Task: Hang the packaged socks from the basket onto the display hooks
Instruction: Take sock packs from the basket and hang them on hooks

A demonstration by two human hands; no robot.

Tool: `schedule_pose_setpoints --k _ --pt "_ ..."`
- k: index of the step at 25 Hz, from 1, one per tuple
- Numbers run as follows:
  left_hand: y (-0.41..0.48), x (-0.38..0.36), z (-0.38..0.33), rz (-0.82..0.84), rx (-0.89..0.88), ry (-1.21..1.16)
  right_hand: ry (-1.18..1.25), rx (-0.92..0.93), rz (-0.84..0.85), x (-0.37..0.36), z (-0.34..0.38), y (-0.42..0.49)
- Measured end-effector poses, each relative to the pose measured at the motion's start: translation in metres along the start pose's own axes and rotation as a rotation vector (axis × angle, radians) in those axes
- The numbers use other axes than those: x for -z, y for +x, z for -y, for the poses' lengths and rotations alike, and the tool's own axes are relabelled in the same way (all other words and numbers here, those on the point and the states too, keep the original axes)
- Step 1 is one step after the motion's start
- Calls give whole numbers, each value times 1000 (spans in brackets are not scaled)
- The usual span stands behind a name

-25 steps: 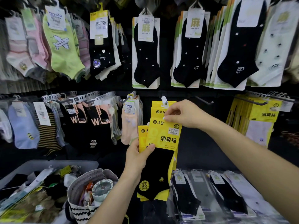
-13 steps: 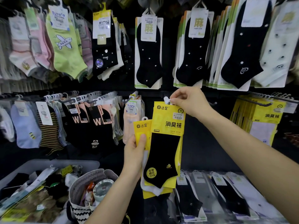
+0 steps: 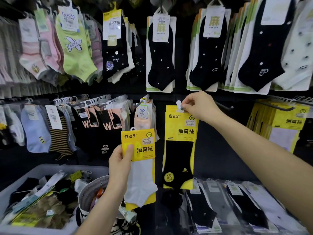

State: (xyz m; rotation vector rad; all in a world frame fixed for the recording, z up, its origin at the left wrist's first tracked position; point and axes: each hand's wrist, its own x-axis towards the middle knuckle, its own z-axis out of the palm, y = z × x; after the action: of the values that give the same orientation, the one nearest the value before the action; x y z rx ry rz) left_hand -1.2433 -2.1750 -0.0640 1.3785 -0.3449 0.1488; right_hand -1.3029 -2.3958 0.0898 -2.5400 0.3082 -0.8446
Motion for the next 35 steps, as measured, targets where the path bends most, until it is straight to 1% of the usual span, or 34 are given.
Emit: schedule_pose_setpoints --k 2,4,5,6,7,9,10,11,14,19,23,27,30,32,35 --pt "-4 0 -4 36 -44 17 -55 30 -89 1 1 -3" --pt "-9 -4 -7 87 -95 43 -19 144 -211 3 6 -15" --pt "-12 -7 -8 116 -113 49 17 221 -217 3 11 -23" --pt "-16 -13 -10 144 -125 49 42 287 -155 2 16 -32" --pt "-19 -19 -11 170 -132 46 51 323 -38 -1 21 -40" --pt "-23 -33 -13 208 -144 52 29 304 220 -6 24 -53" --pt "-25 -40 -14 223 -151 54 9 279 282 -6 22 -55" --pt "-26 -46 -14 237 -150 49 -5 254 282 -4 18 -55" --pt "-28 -62 -15 264 -124 7 6 187 170 7 6 -51" --pt "-25 -86 -24 326 -102 -12 75 197 204 16 -2 -47" --pt "-18 -96 -28 305 -58 -33 71 217 184 23 -4 -39" --pt "-7 -104 -32 267 15 -96 27 203 40 22 0 -24" --pt "1 -110 -30 173 32 -89 28 178 -53 17 4 -11" --pt "4 -111 -24 101 39 -87 23 160 -50 14 4 -5" --pt "6 -109 -10 74 50 -34 21 110 -21 8 -2 0"
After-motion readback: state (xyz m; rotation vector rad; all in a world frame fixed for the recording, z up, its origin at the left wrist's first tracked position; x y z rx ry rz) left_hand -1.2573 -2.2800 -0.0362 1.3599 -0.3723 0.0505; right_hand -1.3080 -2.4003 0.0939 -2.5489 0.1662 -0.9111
